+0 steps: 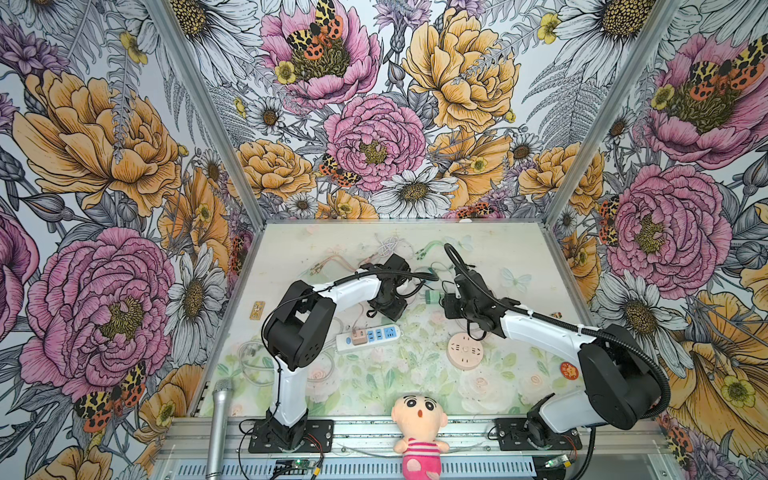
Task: Insert the plug
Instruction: 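Lower the left gripper and close it on the teal charger with white cable, then lift the teal charger with the left gripper while the right gripper approaches it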
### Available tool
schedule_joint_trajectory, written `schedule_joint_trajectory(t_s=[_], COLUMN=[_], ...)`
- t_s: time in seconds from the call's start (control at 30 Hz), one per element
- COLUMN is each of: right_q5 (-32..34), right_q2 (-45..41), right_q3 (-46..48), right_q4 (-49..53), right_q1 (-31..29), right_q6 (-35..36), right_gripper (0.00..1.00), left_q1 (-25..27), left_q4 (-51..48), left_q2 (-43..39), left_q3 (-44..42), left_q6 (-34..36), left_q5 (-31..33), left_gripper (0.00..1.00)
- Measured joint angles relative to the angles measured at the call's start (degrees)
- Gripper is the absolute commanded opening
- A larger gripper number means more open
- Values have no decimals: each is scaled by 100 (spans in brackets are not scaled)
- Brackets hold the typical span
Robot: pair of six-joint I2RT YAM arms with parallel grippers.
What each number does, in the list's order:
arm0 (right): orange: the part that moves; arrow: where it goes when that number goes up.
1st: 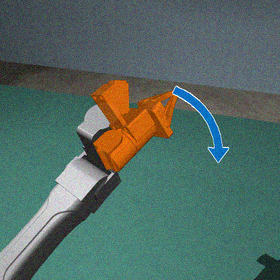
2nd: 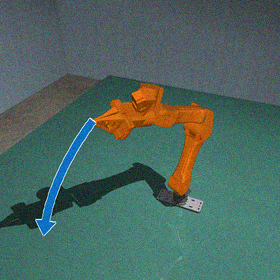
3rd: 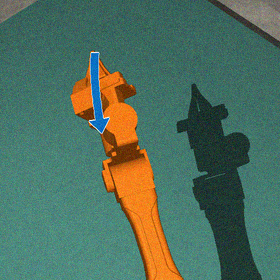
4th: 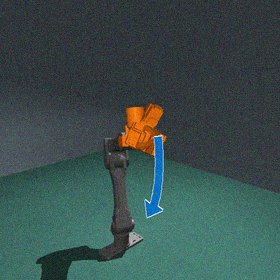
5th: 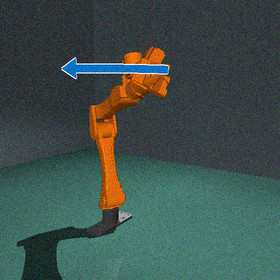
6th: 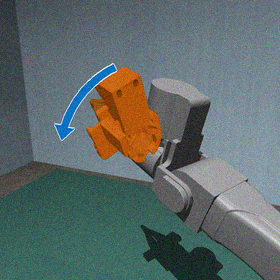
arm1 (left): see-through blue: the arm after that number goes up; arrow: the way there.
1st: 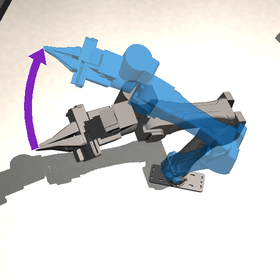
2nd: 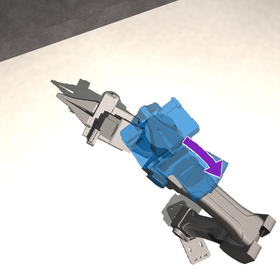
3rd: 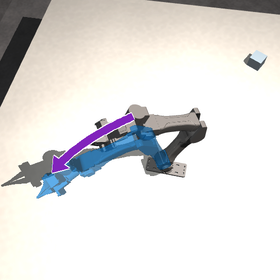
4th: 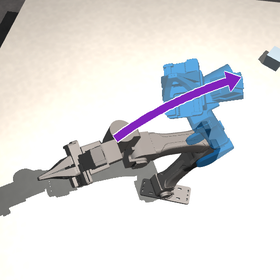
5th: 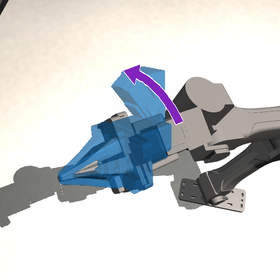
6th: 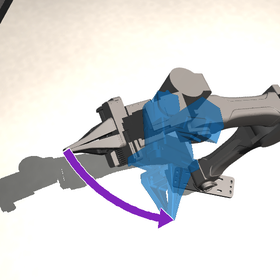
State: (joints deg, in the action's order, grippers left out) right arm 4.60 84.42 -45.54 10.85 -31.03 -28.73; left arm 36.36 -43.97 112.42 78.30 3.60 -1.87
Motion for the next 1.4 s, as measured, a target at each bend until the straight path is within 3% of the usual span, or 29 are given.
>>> schedule_joint_trajectory(t_s=[0.07, 0.2, 0.5, 1.07, 1.4], right_q5=[-42, -190, -369, -439, -481], right_q2=[0, 0, -184, -341, -343], right_q3=[28, 37, 164, 282, 319], right_q4=[0, 0, 0, 0, 0], right_q1=[13, 109, 225, 225, 225], right_q6=[-20, -44, -133, -216, -256], right_gripper=[46, 47, 47, 46, 46], left_q1=[0, 2, 94, 131, 140], left_q4=[0, -4, 11, 68, 111], left_q2=[66, 96, 133, 151, 149], left_q3=[0, 0, 0, 0, 7], left_q6=[9, -2, 35, 262, 428], left_q5=[-2, -4, 136, 278, 271], left_gripper=[46, 45, 54, 54, 36])
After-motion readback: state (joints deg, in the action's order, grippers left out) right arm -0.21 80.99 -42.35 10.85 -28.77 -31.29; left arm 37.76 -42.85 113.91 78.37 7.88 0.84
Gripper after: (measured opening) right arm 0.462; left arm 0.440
